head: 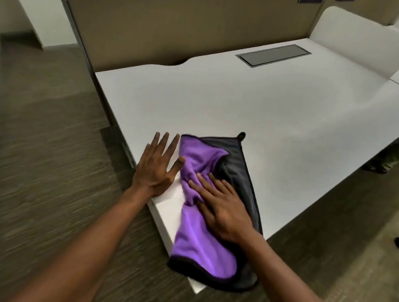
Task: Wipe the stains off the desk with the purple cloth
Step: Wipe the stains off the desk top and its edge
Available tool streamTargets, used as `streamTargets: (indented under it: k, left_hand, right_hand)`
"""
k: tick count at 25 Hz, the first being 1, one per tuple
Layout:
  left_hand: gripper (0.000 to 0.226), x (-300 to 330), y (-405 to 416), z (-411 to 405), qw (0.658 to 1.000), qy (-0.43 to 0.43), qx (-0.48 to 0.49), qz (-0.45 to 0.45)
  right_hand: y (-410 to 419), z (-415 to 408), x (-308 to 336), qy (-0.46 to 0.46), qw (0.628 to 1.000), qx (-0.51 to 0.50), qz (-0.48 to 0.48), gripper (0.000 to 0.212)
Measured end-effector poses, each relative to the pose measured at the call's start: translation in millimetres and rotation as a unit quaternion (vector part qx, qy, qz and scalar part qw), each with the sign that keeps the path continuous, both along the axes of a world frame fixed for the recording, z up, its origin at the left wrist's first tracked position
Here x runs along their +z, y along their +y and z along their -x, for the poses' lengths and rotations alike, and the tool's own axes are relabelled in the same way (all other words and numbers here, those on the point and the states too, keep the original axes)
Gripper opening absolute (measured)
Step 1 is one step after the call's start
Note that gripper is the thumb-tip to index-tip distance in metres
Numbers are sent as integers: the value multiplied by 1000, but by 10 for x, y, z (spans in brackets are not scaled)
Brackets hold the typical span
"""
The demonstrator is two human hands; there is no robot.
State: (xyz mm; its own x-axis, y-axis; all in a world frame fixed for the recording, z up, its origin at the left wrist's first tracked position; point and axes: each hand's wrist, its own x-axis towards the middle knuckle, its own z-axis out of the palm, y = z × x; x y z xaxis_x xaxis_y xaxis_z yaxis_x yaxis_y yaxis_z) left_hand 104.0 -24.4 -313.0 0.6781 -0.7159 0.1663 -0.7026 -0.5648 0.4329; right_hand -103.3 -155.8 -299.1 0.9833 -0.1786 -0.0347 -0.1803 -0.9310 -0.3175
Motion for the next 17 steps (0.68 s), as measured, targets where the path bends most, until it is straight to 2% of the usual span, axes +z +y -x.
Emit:
streamTargets:
  k: [3, 5, 7, 10, 13, 17]
  left_hand:
    - [73, -31, 28, -2, 1000, -9, -2, -3]
    - [71, -64, 21, -13, 1000, -9, -1, 10]
    - [71, -95, 1, -24, 999, -16, 3, 29]
    - [74, -112, -3, -45, 998, -26, 7, 62]
    - [85, -53, 7, -35, 995, -34, 8, 98]
    - [96, 41, 31, -23, 996, 8, 27, 82]
  right_hand:
    - [-462, 430, -24, -1, 995, -99, -11, 53]
    - [-842, 289, -7, 2, 982, -191, 0, 56]
    - [-1021, -135, -7, 7, 973, -226, 37, 57]
    - [-728, -850, -1, 0, 982, -180, 49, 57]
    - [-113, -1216, 42, -8, 996, -82, 44, 57]
    - [285, -754, 69, -2, 999, 38, 3, 55]
